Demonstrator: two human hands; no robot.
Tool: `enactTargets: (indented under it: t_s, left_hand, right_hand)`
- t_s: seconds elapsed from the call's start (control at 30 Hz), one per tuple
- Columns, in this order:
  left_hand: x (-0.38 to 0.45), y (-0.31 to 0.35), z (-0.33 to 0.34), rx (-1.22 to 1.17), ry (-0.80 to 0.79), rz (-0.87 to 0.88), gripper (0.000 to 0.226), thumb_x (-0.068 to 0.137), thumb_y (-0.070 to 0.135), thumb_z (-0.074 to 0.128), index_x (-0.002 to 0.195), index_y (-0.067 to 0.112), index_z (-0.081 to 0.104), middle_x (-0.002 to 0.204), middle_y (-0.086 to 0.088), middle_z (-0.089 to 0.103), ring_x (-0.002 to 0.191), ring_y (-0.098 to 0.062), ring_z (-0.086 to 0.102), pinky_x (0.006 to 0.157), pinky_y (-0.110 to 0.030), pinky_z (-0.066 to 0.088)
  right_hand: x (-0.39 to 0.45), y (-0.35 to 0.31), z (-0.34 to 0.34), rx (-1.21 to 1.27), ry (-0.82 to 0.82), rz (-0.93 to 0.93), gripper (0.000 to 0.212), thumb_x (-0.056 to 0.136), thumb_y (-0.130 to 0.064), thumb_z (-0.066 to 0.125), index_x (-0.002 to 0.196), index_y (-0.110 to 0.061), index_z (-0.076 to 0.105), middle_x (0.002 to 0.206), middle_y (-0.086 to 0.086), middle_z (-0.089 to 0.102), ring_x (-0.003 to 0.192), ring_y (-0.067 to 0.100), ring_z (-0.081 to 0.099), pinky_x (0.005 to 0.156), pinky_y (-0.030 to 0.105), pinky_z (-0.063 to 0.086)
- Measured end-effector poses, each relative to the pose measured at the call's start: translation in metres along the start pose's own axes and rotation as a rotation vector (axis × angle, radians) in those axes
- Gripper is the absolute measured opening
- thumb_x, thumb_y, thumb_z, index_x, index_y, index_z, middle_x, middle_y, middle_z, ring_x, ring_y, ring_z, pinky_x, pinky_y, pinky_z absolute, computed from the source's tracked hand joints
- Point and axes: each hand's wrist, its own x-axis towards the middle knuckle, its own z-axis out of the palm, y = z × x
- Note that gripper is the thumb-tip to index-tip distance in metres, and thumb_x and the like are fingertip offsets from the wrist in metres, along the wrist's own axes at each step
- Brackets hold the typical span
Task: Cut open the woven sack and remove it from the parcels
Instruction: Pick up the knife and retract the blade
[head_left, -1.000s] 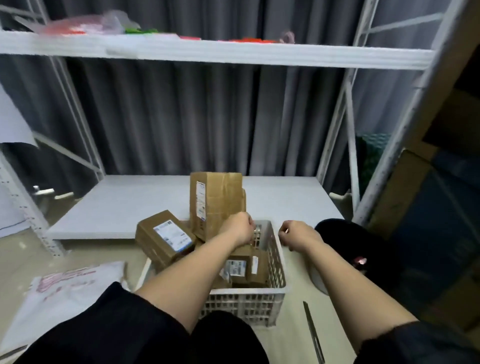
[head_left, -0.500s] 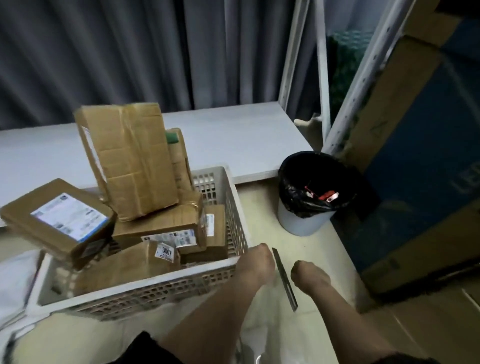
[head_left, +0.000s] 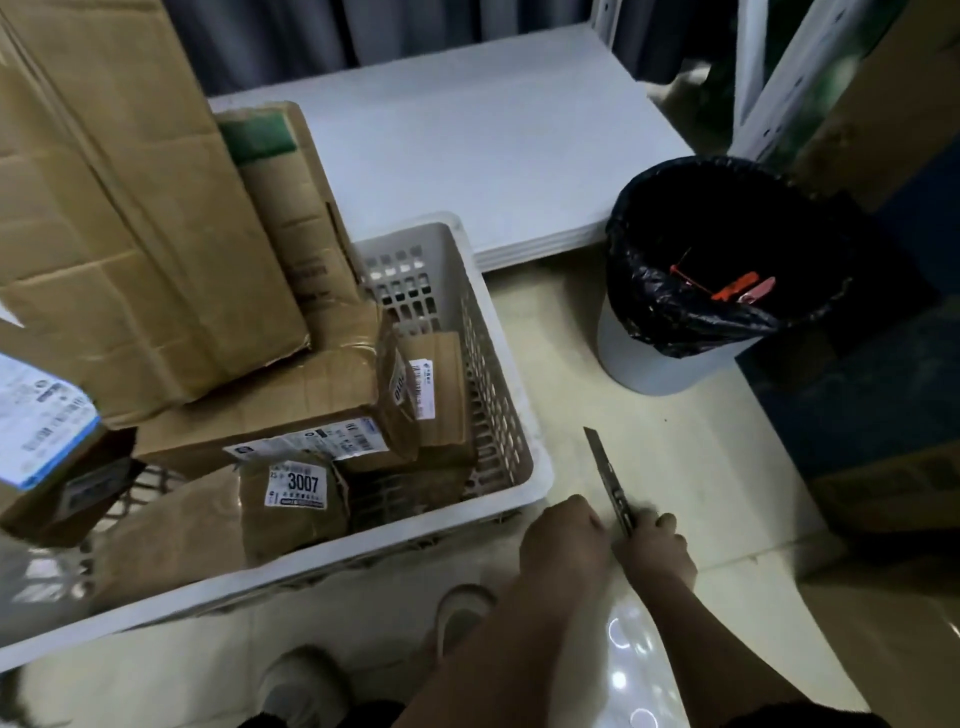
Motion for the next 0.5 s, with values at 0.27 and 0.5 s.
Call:
enactTargets:
  t_s: [0.27, 0.5]
  left_hand:
    - [-0.003, -0.006, -0.001, 0.008, -0.063, -0.004, 0.03, 0.096, 0.025, 0.041, 0.112, 0.009, 0.06, 0.119, -0.009, 0.063, 0.114, -0.027, 0.057, 0.096, -0.035, 0.045]
    - [-0.011, -0.003, -0.006, 0.003, -0.078, -0.018, 0.032, 0.095, 0.028, 0.041, 0.115, 0.011, 0.059, 0.123, -0.007, 0.061, 0.117, -0.026, 0.055, 0.097, -0.035, 0.044]
  right_hand:
    - [-0.002, -0.006, 0.018, 0.145, -0.088, 0.065, 0.025, 0.096, -0.019, 0.039, 0.118, -0.011, 0.048, 0.121, 0.016, 0.057, 0.111, 0.033, 0.055, 0.082, 0.034, 0.041]
    - [-0.013, -0.015, 0.007, 0.02, -0.201, 0.088, 0.037, 0.09, -0.022, 0.044, 0.125, -0.025, 0.054, 0.126, 0.003, 0.051, 0.112, 0.023, 0.058, 0.084, 0.031, 0.045]
